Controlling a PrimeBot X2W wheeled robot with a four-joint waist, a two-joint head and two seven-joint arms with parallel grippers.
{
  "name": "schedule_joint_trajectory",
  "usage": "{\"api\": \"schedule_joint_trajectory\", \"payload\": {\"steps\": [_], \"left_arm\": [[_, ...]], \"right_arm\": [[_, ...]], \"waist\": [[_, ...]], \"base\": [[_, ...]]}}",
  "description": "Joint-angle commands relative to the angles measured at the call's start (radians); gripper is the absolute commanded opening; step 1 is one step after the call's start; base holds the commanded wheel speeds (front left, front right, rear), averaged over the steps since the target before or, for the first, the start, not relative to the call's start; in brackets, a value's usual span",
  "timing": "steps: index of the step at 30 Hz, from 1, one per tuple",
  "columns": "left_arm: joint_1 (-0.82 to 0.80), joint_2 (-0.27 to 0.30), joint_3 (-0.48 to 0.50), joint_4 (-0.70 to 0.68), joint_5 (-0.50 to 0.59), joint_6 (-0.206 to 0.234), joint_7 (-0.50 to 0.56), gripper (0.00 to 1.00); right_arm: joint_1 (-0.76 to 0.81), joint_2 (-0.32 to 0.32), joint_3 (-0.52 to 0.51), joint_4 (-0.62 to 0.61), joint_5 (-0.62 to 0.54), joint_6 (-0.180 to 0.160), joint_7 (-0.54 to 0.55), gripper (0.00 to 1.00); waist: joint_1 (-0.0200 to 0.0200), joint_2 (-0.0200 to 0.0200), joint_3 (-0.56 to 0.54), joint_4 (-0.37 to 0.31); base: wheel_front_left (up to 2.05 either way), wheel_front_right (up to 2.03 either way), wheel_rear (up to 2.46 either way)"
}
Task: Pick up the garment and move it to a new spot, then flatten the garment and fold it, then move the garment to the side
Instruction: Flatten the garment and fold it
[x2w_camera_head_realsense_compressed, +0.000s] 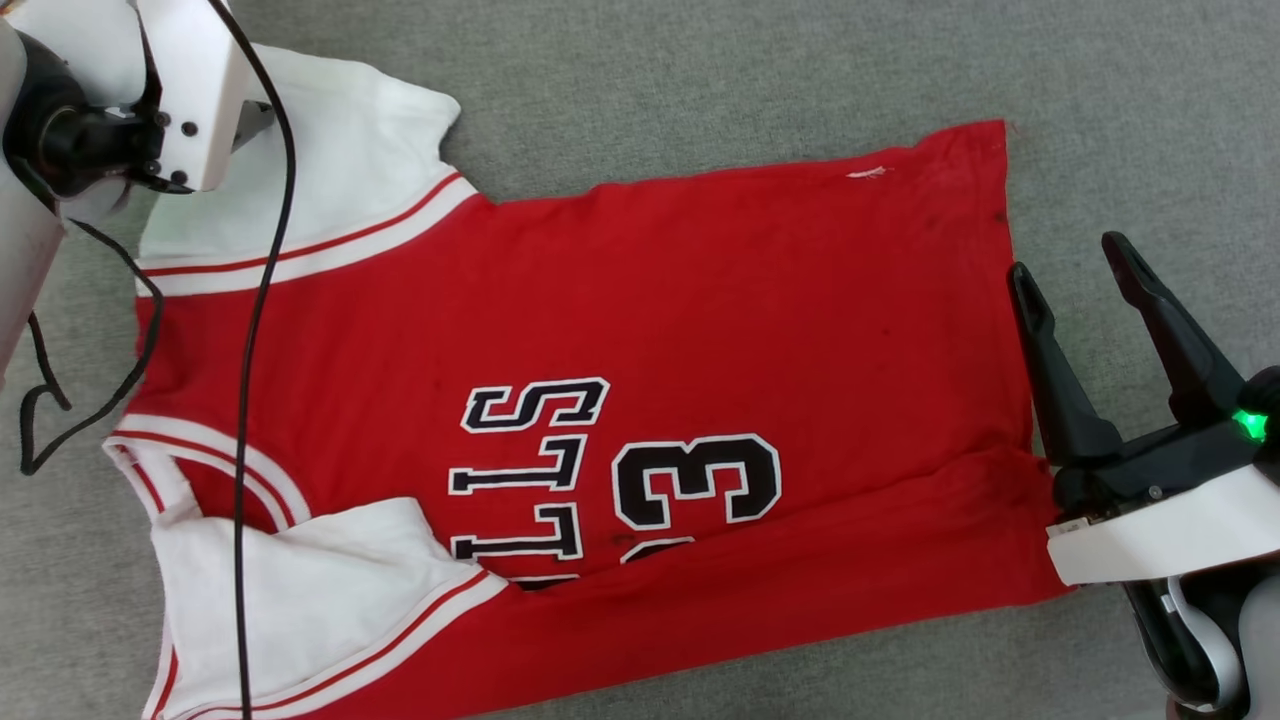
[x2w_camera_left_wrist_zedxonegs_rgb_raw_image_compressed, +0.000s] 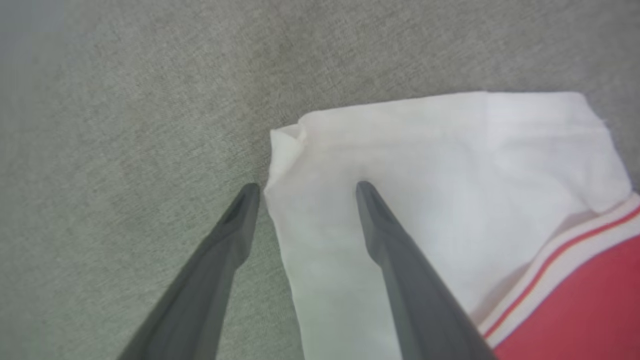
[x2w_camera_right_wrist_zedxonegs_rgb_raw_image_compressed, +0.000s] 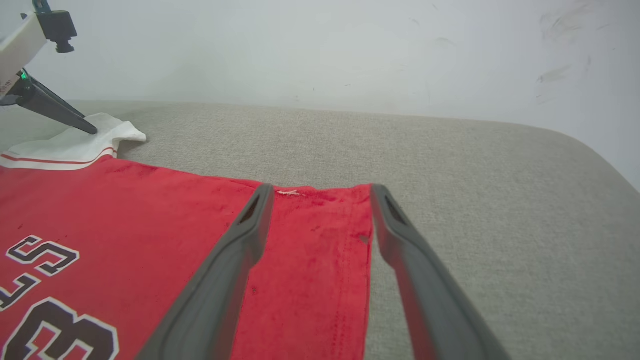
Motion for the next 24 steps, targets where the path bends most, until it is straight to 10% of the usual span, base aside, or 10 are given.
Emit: {"api": "schedule_joint_trajectory", "payload": {"steps": [1,7,9,10,17,24], "left_arm": [[-0.006,0.000,-0.002,0.009,0.001,-0.002,-0.005,1.00],[0.039,0.010,-0.045,0.048,0.013,-0.007,0.020,1.00],[0.054,0.009,-0.052,0.051,0.009,-0.011,0.012,0.18],[0.061,0.006,-0.050,0.053,0.002,-0.012,0.009,0.00],[0.059,-0.007,-0.029,0.043,-0.010,-0.017,-0.090,0.00],[0.096,-0.024,-0.031,-0.007,-0.018,-0.022,-0.226,0.00]], "right_arm": [[-0.012,0.008,0.003,-0.003,0.001,-0.001,-0.005,1.00],[-0.019,0.015,0.002,0.000,0.001,-0.001,-0.015,1.00],[-0.018,0.018,-0.003,0.002,0.003,-0.001,-0.017,1.00],[-0.020,0.019,-0.005,0.003,0.006,-0.001,-0.017,1.00],[-0.054,-0.011,-0.032,0.008,0.015,-0.001,-0.002,1.00],[-0.172,-0.177,-0.039,0.057,0.046,-0.001,0.146,1.00]], "waist": [[-0.0002,0.0000,0.014,-0.012],[-0.0002,0.0000,0.025,-0.023],[-0.0002,0.0000,0.025,-0.021],[-0.0002,0.0000,0.024,-0.020],[-0.0002,0.0000,-0.017,0.007],[-0.0002,0.0000,-0.099,0.061]], "base": [[0.00,0.00,0.00],[0.00,0.00,0.00],[0.00,0.00,0.00],[0.00,0.00,0.00],[0.00,0.00,0.00],[0.00,0.00,0.00]]}}
